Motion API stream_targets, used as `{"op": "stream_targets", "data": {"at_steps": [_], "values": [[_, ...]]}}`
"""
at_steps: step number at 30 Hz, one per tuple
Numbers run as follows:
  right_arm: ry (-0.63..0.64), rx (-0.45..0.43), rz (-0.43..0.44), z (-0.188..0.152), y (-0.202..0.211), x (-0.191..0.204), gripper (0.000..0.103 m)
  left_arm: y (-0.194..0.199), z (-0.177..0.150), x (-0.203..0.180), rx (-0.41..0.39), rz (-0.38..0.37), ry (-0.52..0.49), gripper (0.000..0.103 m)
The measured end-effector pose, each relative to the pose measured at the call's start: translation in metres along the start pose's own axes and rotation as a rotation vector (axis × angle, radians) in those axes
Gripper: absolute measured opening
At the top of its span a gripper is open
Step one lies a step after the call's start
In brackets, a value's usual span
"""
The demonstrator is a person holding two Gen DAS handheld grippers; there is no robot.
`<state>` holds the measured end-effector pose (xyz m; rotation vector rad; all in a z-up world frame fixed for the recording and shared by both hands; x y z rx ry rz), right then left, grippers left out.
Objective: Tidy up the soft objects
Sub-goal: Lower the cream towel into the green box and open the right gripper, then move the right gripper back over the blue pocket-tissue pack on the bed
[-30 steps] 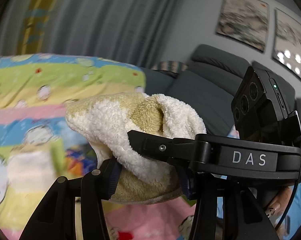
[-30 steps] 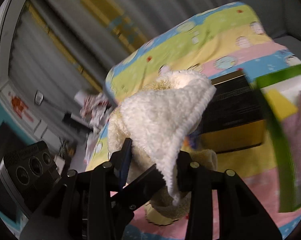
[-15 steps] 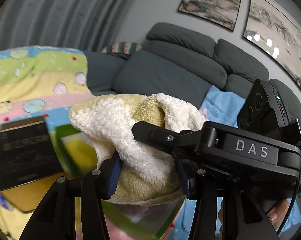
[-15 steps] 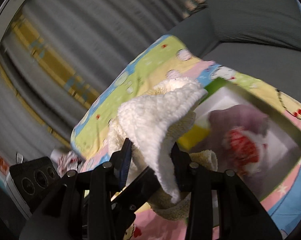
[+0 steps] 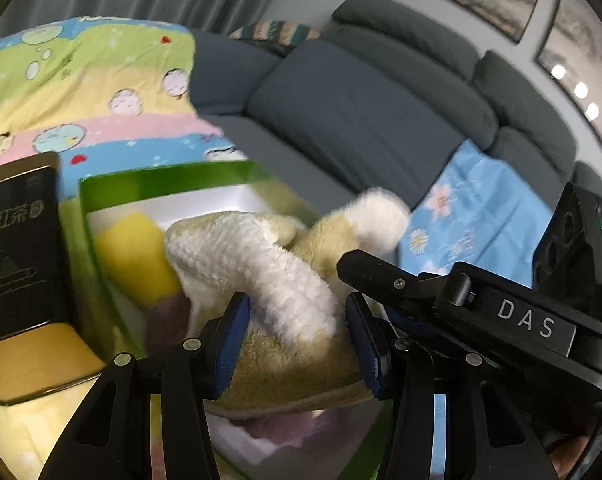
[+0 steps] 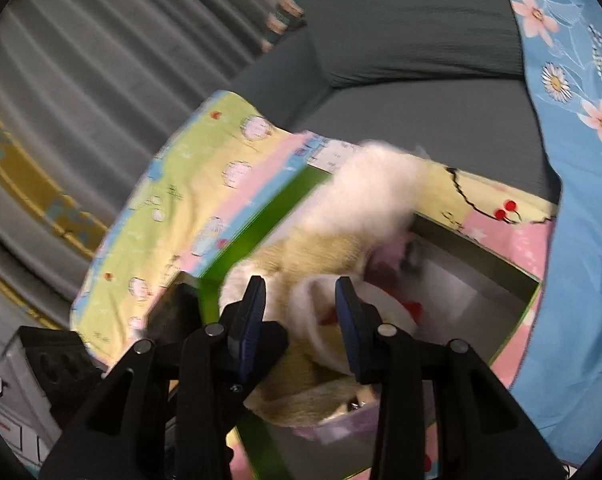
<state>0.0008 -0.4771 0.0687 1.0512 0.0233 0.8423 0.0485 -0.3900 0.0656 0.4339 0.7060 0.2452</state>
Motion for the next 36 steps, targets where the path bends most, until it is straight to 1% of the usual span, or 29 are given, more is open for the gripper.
{"op": "stream_targets", "data": {"at_steps": [2, 3, 6, 7, 9, 13, 14, 15, 16, 17, 18, 19, 20, 21, 23, 24, 25, 26, 28, 31, 33, 36], "values": [[-0.007, 0.021, -0.020, -0.002, -0.005, -0.003, 0.035, -0.001, -0.004, 0.000, 0.013, 0.023, -0.009, 0.051], [-0.007, 0.022, -0.035, -0.002, -0.007, -0.005, 0.035, -0.002, -0.006, 0.001, 0.016, 0.021, -0.009, 0.051], [0.010, 0.008, -0.139, 0.000, -0.011, -0.010, 0.037, -0.007, -0.013, 0.002, 0.037, 0.034, 0.004, 0.051], [0.011, 0.008, -0.156, -0.001, -0.010, -0.011, 0.037, -0.009, -0.012, 0.003, 0.035, 0.043, -0.004, 0.051], [0.004, 0.015, -0.161, 0.000, -0.014, -0.014, 0.037, -0.008, -0.016, -0.001, 0.042, 0.047, -0.018, 0.051], [0.001, 0.010, -0.166, 0.001, -0.009, -0.018, 0.037, -0.001, -0.018, -0.004, 0.037, 0.025, -0.001, 0.051], [0.002, 0.006, -0.168, 0.002, -0.008, -0.017, 0.039, 0.004, -0.017, -0.005, 0.030, 0.016, 0.004, 0.051], [0.003, -0.005, -0.173, 0.003, -0.004, -0.017, 0.040, 0.008, -0.016, -0.007, 0.023, 0.007, 0.008, 0.054], [0.006, -0.021, -0.181, 0.002, 0.000, -0.017, 0.046, 0.014, -0.015, -0.008, 0.014, -0.001, 0.010, 0.063], [0.009, -0.037, -0.191, 0.003, 0.003, -0.015, 0.052, 0.022, -0.014, -0.011, -0.002, -0.007, 0.010, 0.067], [0.011, -0.063, -0.201, 0.004, 0.009, -0.015, 0.056, 0.030, -0.012, -0.014, -0.022, -0.009, 0.003, 0.074], [0.012, -0.079, -0.205, 0.006, 0.012, -0.014, 0.062, 0.037, -0.009, -0.015, -0.035, -0.006, -0.004, 0.078], [0.016, -0.102, -0.209, 0.007, 0.019, -0.014, 0.068, 0.048, -0.008, -0.018, -0.054, 0.003, -0.016, 0.079], [0.017, -0.113, -0.209, 0.007, 0.023, -0.013, 0.072, 0.054, -0.006, -0.019, -0.062, 0.008, -0.021, 0.080], [0.022, -0.134, -0.188, 0.007, 0.035, -0.010, 0.084, 0.071, -0.005, -0.022, -0.085, 0.019, -0.024, 0.080], [0.024, -0.144, -0.178, 0.008, 0.040, -0.008, 0.085, 0.080, -0.005, -0.022, -0.099, 0.026, -0.021, 0.081], [0.026, -0.158, -0.167, 0.008, 0.046, -0.005, 0.086, 0.089, -0.005, -0.021, -0.110, 0.037, -0.017, 0.085], [0.029, -0.170, -0.162, 0.008, 0.050, -0.004, 0.090, 0.096, -0.006, -0.020, -0.118, 0.049, -0.013, 0.086], [0.040, -0.202, -0.161, 0.009, 0.060, 0.001, 0.093, 0.115, -0.010, -0.017, -0.140, 0.072, -0.005, 0.087], [0.059, -0.225, -0.171, 0.006, 0.069, 0.005, 0.094, 0.141, -0.019, -0.006, -0.160, 0.106, 0.028, 0.087], [0.073, -0.234, -0.165, 0.004, 0.074, 0.010, 0.094, 0.163, -0.028, 0.008, -0.194, 0.156, 0.074, 0.087], [0.103, -0.232, -0.131, -0.001, 0.078, 0.020, 0.095, 0.194, -0.047, 0.029, -0.231, 0.253, 0.120, 0.087]]}}
Point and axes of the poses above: each gripper's, at about its wrist camera, not at the fingertips, and y roughly against the way its jaws point, x to its left, z to its top, the point moved 6 cm from there along -y, roughly the way its jaws point, and after that the axes turned 15 degrees about -z, right-handed, at the moved point
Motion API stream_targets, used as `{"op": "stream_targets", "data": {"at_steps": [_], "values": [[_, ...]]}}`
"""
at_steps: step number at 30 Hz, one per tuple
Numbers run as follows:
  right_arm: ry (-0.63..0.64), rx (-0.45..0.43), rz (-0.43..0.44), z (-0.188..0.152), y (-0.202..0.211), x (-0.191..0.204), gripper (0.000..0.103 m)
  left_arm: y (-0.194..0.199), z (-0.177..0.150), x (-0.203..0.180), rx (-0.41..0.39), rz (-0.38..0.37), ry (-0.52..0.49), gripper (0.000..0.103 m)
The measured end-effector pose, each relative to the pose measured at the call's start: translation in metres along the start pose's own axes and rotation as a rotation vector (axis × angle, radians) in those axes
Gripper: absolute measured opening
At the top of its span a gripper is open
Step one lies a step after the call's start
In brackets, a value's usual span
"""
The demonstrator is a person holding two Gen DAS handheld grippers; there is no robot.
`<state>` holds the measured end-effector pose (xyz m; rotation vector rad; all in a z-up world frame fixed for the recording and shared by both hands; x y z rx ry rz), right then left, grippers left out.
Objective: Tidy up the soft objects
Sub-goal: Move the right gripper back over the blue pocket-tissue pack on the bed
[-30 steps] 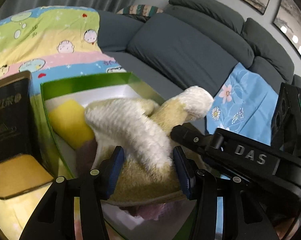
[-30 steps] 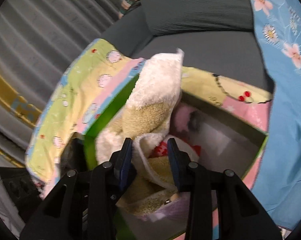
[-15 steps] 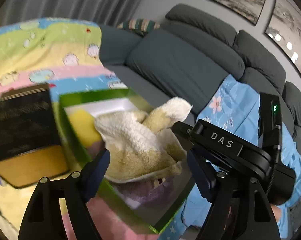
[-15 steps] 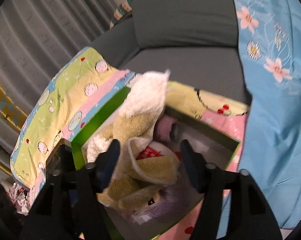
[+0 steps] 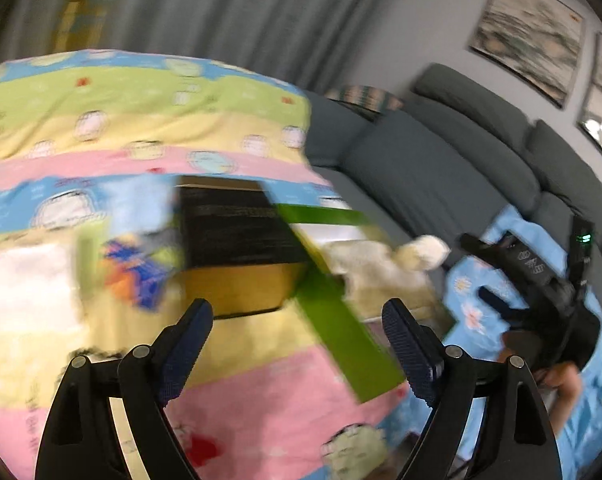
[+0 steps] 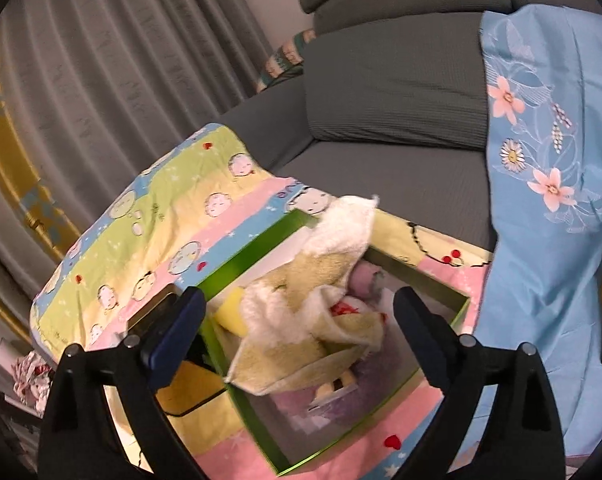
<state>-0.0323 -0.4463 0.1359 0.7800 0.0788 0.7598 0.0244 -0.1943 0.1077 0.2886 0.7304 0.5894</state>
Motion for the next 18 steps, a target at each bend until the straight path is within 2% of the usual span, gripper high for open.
{"op": "stream_targets", "data": {"at_steps": [6, 11, 13, 15, 18], "values": [[0.104, 0.033, 0.112, -0.016, 0.009, 0.042, 0.095, 0.055, -0.025, 0.066, -0.005, 0.195, 0.076, 0.087], [0.244, 0.083, 0.255, -0.046, 0.019, 0.102, 0.095, 0.096, -0.052, 0.121, -0.016, 0.328, 0.141, 0.087], [0.302, 0.089, 0.299, -0.060, 0.024, 0.124, 0.095, 0.107, -0.066, 0.141, -0.024, 0.351, 0.180, 0.087], [0.387, 0.106, 0.342, -0.079, 0.028, 0.149, 0.093, 0.115, -0.076, 0.159, -0.033, 0.343, 0.219, 0.087], [0.526, 0.133, 0.397, -0.106, 0.034, 0.185, 0.079, 0.123, -0.083, 0.182, -0.025, 0.399, 0.271, 0.087]]}}
Point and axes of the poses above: each gripper's, at about its wrist camera, not at the fingertips, and y roughly against the way its jaws point, x to its left, z to its top, the point moved 6 cm from there along -y, roughly the way its jaws point, and after that the axes turned 15 degrees about -z, right-handed, at the moved point
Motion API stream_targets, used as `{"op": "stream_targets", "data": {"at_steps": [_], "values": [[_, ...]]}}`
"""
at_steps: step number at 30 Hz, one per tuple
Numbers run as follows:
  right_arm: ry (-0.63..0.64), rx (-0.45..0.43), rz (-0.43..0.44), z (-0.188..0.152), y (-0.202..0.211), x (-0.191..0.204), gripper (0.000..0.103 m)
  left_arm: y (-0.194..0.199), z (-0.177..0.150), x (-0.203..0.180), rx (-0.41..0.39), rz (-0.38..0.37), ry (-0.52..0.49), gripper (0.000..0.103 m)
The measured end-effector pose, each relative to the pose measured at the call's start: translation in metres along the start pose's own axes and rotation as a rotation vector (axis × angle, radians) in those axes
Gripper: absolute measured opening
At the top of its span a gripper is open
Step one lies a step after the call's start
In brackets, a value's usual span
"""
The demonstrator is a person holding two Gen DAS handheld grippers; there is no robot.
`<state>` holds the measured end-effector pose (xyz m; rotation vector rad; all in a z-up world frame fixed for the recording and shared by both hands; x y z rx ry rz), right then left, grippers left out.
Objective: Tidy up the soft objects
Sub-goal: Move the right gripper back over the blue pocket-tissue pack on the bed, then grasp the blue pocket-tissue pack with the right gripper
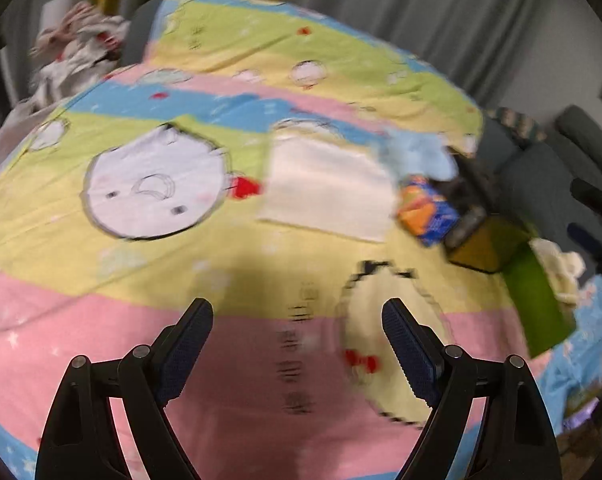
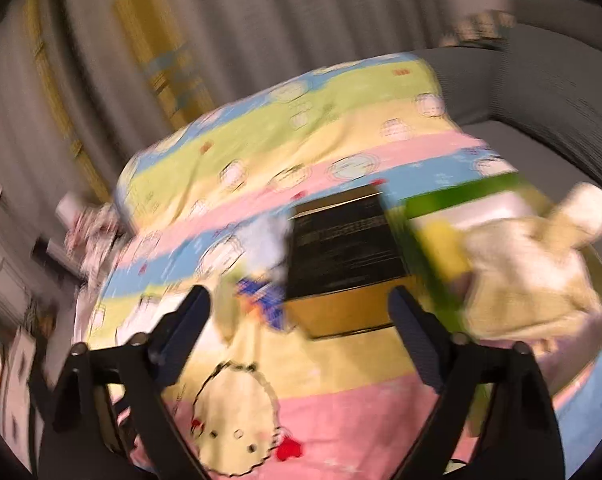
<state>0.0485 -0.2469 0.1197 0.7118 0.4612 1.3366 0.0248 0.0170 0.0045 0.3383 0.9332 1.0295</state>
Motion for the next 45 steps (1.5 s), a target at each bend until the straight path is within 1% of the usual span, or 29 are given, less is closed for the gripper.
{"op": "stream_targets", "data": {"at_steps": [1, 3, 4, 6, 7, 8, 10, 13, 16, 20, 22, 26, 29, 31, 33, 36, 39, 40, 45], "values": [[0.068, 0.019, 0.013, -0.001, -0.008, 0.019, 0.075, 0.004, 0.000, 0.004, -0.001, 0.002, 0.001, 0.087], [0.185, 0.058, 0.006, 0.000, -0.025, 0.047, 0.073, 0.008, 0.006, 0.009, -0.022, -0.023, 0.013, 0.087], [0.250, 0.078, 0.001, 0.001, -0.036, 0.063, 0.072, 0.009, 0.007, 0.011, -0.029, -0.023, 0.026, 0.087], [0.360, 0.122, -0.011, 0.001, -0.056, 0.084, 0.066, 0.012, 0.007, 0.015, -0.026, -0.027, 0.043, 0.087], [0.408, 0.154, -0.024, 0.001, -0.066, 0.093, 0.054, 0.013, 0.006, 0.017, -0.020, -0.031, 0.044, 0.087], [0.440, 0.197, -0.039, 0.002, -0.080, 0.100, 0.045, 0.013, 0.006, 0.018, -0.015, -0.033, 0.045, 0.087], [0.495, 0.261, -0.054, 0.004, -0.103, 0.109, 0.044, 0.016, 0.006, 0.019, -0.019, -0.030, 0.048, 0.087], [0.543, 0.310, -0.127, 0.011, -0.129, 0.113, 0.044, 0.018, 0.007, 0.018, -0.017, -0.051, 0.044, 0.087], [0.591, 0.353, -0.140, 0.013, -0.143, 0.116, 0.044, 0.018, 0.008, 0.017, -0.015, -0.066, 0.046, 0.087], [0.685, 0.389, -0.160, 0.006, -0.154, 0.122, 0.044, 0.015, 0.008, 0.019, 0.001, -0.064, 0.048, 0.087], [0.702, 0.401, -0.183, 0.003, -0.161, 0.125, 0.044, 0.015, 0.008, 0.019, 0.004, -0.066, 0.055, 0.087], [0.739, 0.441, -0.193, -0.004, -0.171, 0.127, 0.044, 0.014, 0.007, 0.018, 0.011, -0.075, 0.052, 0.087], [0.758, 0.435, -0.226, -0.005, -0.178, 0.125, 0.044, 0.014, 0.007, 0.017, 0.014, -0.076, 0.045, 0.087], [0.747, 0.433, -0.226, -0.005, -0.179, 0.123, 0.045, 0.013, 0.007, 0.017, 0.019, -0.078, 0.046, 0.087], [0.779, 0.415, -0.246, -0.007, -0.179, 0.123, 0.036, 0.012, 0.007, 0.016, 0.022, -0.082, 0.049, 0.087], [0.824, 0.391, -0.246, -0.013, -0.176, 0.126, 0.032, 0.011, 0.006, 0.014, 0.030, -0.085, 0.045, 0.087], [0.807, 0.372, -0.246, -0.012, -0.169, 0.125, 0.028, 0.011, 0.005, 0.013, 0.033, -0.088, 0.043, 0.087], [0.794, 0.369, -0.238, -0.012, -0.166, 0.125, 0.027, 0.011, 0.006, 0.013, 0.033, -0.089, 0.043, 0.087], [0.688, 0.393, -0.139, -0.011, -0.141, 0.120, 0.027, 0.014, 0.007, 0.014, 0.021, -0.095, 0.050, 0.087]]}}
Point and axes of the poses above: each gripper's, at about its wrist camera, not at the fingertips, and y roughly against the way its jaws point, x to its left, z to its top, the point moved 6 cm from there along -y, roughly the way its jaws point, and after that the axes turned 15 degrees about -z, right-handed, at the moved point
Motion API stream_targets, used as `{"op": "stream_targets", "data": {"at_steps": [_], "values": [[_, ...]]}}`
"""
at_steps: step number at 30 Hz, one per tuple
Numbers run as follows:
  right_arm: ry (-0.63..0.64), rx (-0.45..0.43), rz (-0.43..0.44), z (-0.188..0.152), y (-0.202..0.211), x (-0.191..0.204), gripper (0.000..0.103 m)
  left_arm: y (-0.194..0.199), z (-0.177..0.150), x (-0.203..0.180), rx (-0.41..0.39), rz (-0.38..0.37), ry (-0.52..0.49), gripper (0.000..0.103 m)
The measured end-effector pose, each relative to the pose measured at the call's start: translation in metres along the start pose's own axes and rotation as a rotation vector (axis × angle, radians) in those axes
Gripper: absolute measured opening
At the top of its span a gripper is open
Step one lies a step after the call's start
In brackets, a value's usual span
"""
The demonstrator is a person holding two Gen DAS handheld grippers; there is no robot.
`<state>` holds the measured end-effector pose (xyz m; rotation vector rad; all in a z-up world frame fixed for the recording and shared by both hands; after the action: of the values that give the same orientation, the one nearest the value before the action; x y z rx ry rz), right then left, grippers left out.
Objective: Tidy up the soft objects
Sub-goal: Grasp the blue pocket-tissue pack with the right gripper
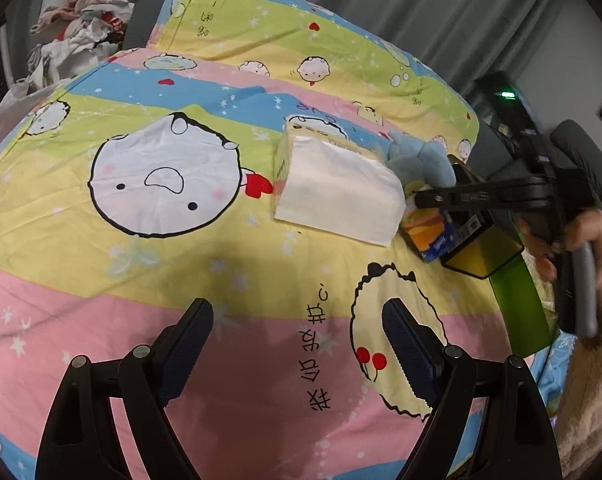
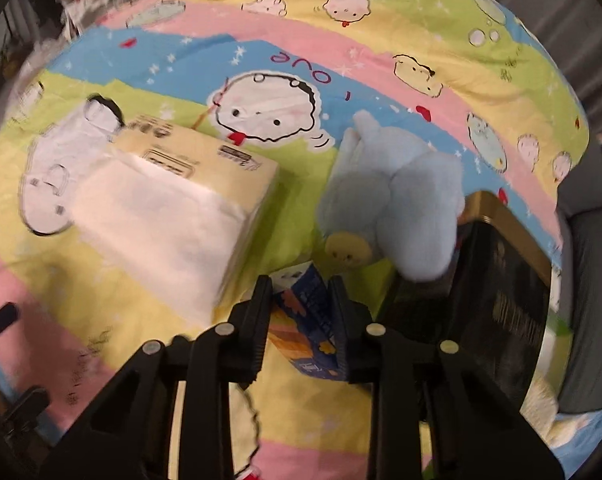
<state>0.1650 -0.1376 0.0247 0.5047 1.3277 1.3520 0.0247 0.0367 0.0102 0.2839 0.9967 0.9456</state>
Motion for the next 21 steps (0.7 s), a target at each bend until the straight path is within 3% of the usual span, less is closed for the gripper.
{"op": "stream_targets", "data": {"at_steps": [9, 14, 21], "values": [[-0.187, -0.045, 0.341, -0.050, 0.051, 0.005, 0.027, 0.002, -0.001, 0.000, -0.005, -0.004, 0.013, 0.087], [-0.278, -0.021, 0.513, -0.077, 0.061, 0.038, 0.027, 0.005, 0.000, -0.002, -0.015, 0.018, 0.000, 0.087], [-0.352, -0.055, 0.531, -0.077, 0.055, 0.075, 0.030, 0.011, 0.003, 0.006, -0.044, 0.026, 0.036, 0.087]]}}
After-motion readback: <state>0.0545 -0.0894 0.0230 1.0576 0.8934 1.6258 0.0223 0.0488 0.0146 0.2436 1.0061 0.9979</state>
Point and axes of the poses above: each gripper's, at about its wrist camera, not at the fingertips, and y roughly against the way its jaws point, x to its left, z to its top, the point moved 6 cm from there along -y, roughly the way its jaws point, and after that the axes turned 15 degrees about -z, right-handed, at the moved point
